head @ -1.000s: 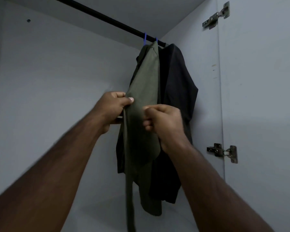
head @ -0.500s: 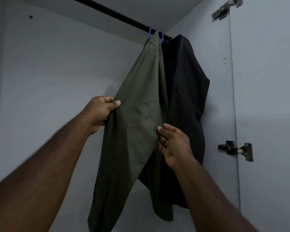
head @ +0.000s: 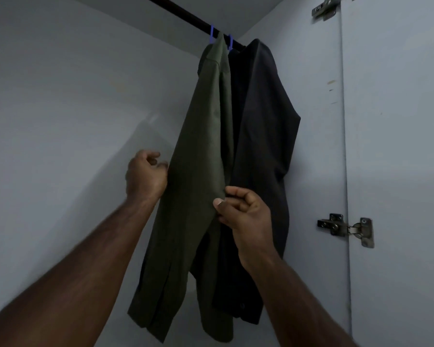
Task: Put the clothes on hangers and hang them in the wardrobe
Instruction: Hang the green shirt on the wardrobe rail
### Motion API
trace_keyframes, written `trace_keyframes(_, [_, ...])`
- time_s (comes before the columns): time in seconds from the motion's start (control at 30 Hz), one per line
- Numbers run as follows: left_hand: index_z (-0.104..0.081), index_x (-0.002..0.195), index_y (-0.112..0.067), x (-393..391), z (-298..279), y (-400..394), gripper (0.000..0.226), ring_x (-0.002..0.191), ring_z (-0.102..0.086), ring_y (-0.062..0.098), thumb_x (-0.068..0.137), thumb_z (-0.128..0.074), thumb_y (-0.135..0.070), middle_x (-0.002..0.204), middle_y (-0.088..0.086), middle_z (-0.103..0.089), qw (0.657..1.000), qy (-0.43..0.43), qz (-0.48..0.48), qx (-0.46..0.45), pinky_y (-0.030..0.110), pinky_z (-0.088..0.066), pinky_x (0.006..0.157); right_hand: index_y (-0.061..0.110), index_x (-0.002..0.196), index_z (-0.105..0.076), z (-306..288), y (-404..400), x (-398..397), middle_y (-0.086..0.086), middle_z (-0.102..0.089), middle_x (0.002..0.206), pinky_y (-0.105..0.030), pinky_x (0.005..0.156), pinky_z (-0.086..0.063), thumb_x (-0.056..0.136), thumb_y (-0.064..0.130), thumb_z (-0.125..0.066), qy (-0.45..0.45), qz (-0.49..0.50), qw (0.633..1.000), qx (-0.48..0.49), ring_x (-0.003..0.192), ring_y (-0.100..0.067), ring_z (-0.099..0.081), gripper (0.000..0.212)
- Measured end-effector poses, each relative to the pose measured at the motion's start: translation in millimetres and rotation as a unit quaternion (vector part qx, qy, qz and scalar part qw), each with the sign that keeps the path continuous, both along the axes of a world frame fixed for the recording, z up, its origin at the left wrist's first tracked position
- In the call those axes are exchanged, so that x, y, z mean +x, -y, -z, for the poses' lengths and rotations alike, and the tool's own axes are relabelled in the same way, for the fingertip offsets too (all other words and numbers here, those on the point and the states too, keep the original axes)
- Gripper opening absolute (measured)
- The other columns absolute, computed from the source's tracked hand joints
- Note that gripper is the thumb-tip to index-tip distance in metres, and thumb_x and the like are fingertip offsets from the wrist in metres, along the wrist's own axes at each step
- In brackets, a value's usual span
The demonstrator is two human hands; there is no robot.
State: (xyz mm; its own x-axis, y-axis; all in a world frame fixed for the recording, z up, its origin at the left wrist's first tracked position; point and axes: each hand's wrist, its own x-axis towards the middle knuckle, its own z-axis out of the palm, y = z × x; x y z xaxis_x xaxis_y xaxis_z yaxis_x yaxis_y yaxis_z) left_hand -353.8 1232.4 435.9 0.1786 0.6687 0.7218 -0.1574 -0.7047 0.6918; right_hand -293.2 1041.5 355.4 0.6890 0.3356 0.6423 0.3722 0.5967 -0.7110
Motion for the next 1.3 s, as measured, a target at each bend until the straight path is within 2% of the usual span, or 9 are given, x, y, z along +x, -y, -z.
trace_keyframes(0.07, [-0.061,0.102,-0.021,-0.6,-3.8,17.0,0.013,0.087,-0.061,0.014,0.096,-0.063,-0.032,0.093,-0.007,-0.063,0.995,0.086,-0.03,0.051,0.036,-0.053,0.084,0.016,0.108,-0.067,-4.1,-7.8,4.1,-0.009,-0.075,0.091,-0.039,0.086,-0.06,0.084,0.009,-0.078,0.036,0.03,0.999,-0.011,0.089,-0.02,-0.074,0.029])
trace_keyframes(0.17, [-0.061,0.083,-0.018,-5.9,-9.8,47.3,0.035,0.073,-0.061,0.012,0.094,-0.061,-0.051,0.079,-0.002,-0.066,0.99,0.063,0.026,0.124,0.033,-0.049,0.068,0.018,0.103,-0.07,-9.8,-25.1,1.2,-0.003,-0.075,0.087,-0.039,0.082,-0.061,0.082,0.011,-0.081,0.099,0.068,0.993,-0.021,0.083,-0.014,-0.073,0.025])
trace_keyframes(0.27, [-0.064,0.086,-0.02,-12.2,-10.3,60.1,0.037,0.074,-0.064,0.013,0.086,-0.069,-0.057,0.08,-0.002,-0.067,0.986,-0.001,0.054,0.155,0.031,-0.052,0.064,0.018,0.106,-0.07,-11.3,-38.2,-8.0,0.004,-0.074,0.091,-0.036,0.078,-0.062,0.084,0.017,-0.079,0.165,0.087,0.981,-0.044,0.084,-0.007,-0.072,0.023])
trace_keyframes(0.37, [-0.067,0.093,-0.02,-18.5,-12.1,58.4,0.023,0.078,-0.065,0.01,0.086,-0.075,-0.041,0.081,-0.005,-0.066,0.985,-0.046,0.003,0.168,0.028,-0.052,0.066,0.019,0.107,-0.07,-11.5,-42.7,-16.5,0.007,-0.074,0.094,-0.037,0.078,-0.062,0.087,0.02,-0.077,0.213,0.086,0.972,-0.053,0.087,-0.005,-0.071,0.022])
trace_keyframes(0.53, [-0.073,0.086,-0.021,-27.8,-21.3,44.1,0.011,0.082,-0.07,0.015,0.086,-0.076,-0.031,0.082,-0.004,-0.073,0.992,-0.024,0.036,0.117,0.042,-0.06,0.082,0.024,0.098,-0.074,-22.4,-24.6,-1.8,0.01,-0.073,0.081,-0.034,0.074,-0.059,0.087,0.028,-0.075,0.178,0.202,0.963,-0.019,0.076,-0.001,-0.069,0.012])
trace_keyframes(0.73, [-0.073,0.088,-0.016,-33.5,-27.1,39.7,0.01,0.076,-0.068,0.011,0.089,-0.076,-0.025,0.085,0.001,-0.074,0.99,0.014,0.125,0.056,0.03,-0.054,0.07,0.023,0.092,-0.074,-40.8,-11.9,36.8,0.016,-0.065,0.074,-0.018,0.065,-0.051,0.088,0.039,-0.072,0.135,0.333,0.924,-0.133,0.075,0.001,-0.064,0.017])
trace_keyframes(0.9, [-0.073,0.084,-0.016,-38.9,-28.8,36.5,0.009,0.074,-0.069,0.008,0.09,-0.074,-0.024,0.081,-0.003,-0.075,0.983,0.036,0.177,0.031,0.026,-0.053,0.069,0.027,0.097,-0.062,-50.1,-22.3,22.5,0.007,-0.062,0.1,-0.037,0.077,-0.055,0.079,0.063,-0.07,0.205,0.415,0.859,-0.22,0.088,-0.019,-0.063,0.04])
trace_keyframes(1.1, [-0.073,0.082,-0.015,-43.3,-28.6,40.2,0.011,0.073,-0.068,0.007,0.09,-0.073,-0.023,0.08,-0.002,-0.075,0.979,0.041,0.198,0.026,0.026,-0.054,0.069,0.024,0.109,-0.06,-47.4,-33.1,5.2,0.002,-0.052,0.112,-0.04,0.075,-0.056,0.09,0.059,-0.06,0.306,0.46,0.782,-0.288,0.09,-0.024,-0.063,0.039])
trace_keyframes(1.3, [-0.073,0.086,-0.012,-49.8,-27.8,43.1,0.011,0.079,-0.069,0.012,0.09,-0.073,-0.022,0.087,0.003,-0.075,0.98,0.038,0.195,0.032,0.029,-0.055,0.074,0.018,0.104,-0.066,-50.3,-30.5,5.2,-0.004,-0.052,0.111,-0.035,0.071,-0.05,0.093,0.042,-0.055,0.262,0.459,0.785,-0.324,0.092,-0.032,-0.064,0.028])
